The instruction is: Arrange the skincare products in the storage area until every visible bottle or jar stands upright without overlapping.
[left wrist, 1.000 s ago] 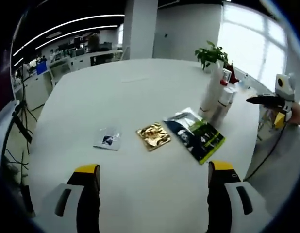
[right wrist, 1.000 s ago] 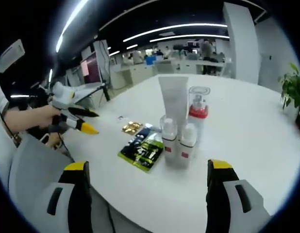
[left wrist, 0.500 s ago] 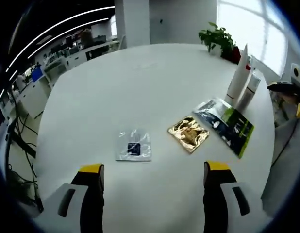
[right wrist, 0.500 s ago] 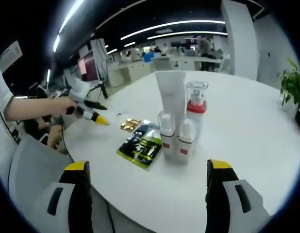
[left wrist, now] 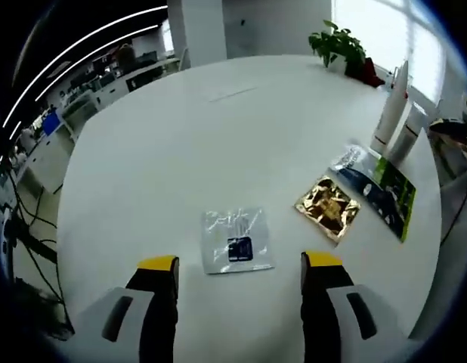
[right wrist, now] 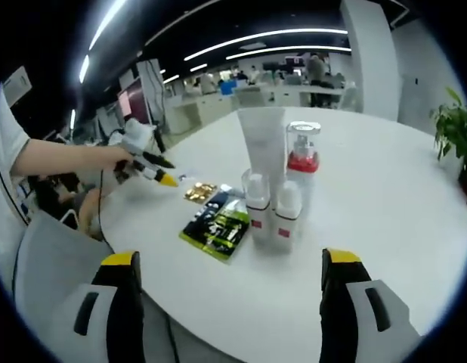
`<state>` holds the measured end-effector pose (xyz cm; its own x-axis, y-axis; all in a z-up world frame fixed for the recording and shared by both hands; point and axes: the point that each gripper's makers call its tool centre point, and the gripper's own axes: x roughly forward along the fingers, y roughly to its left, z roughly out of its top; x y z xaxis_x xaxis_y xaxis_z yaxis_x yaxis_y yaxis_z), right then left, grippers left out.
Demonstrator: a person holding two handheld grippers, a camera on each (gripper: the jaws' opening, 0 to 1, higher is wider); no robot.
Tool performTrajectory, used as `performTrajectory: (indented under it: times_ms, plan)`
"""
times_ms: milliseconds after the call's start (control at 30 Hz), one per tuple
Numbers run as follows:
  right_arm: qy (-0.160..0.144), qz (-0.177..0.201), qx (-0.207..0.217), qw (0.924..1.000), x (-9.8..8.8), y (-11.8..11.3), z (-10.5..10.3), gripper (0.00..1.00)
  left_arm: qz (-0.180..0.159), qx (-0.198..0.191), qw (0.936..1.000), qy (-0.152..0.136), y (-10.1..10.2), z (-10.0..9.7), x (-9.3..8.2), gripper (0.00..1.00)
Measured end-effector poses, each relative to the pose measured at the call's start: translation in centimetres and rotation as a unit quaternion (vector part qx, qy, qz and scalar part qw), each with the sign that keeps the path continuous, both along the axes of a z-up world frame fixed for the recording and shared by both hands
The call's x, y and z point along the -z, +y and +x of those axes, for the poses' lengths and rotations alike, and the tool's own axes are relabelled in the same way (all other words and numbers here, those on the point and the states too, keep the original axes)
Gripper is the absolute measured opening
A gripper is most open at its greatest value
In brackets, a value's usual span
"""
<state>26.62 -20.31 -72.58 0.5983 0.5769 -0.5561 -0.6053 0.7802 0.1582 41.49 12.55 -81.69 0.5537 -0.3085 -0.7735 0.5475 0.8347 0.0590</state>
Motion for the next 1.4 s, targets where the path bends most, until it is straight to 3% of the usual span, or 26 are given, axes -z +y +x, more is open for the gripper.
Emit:
performTrajectory:
  times_ms: [233,667,767,933,1233,1400]
  plan:
    - [0.002,0.0,0.004,1.0,0.1,-0.1,0.0,0.98,0.01,0.009,0.9998,0.015,-0.4,1.4,0.5,0.57]
    - [0.002,-0.002,0.008,1.0,0.2,-0.2,0.1,0.97,0.009,0.008,0.9996,0.027,-0.6,1.2,1.0,0.49]
    - [0.004,-0.003,0.007,1.0,0.3,-0.2,0.1,0.97,0.01,0.01,0.9995,0.027,-0.6,1.1,1.0,0.41]
    - [0.003,-0.003,0.007,1.0,0.3,-0.2,0.0,0.97,0.014,0.011,0.9994,0.031,-0.6,1.4,1.2,0.4]
    - [0.002,-0.001,0.002,1.0,0.2,0.0,0.0,0.97,0.032,0.071,0.9969,0.008,-2.0,0.3,-0.6,0.4]
    - [0.002,0.002,-0.006,1.0,0.1,0.4,-0.1,0.96,0.046,0.126,0.9909,-0.004,-3.3,-0.3,-1.7,0.4]
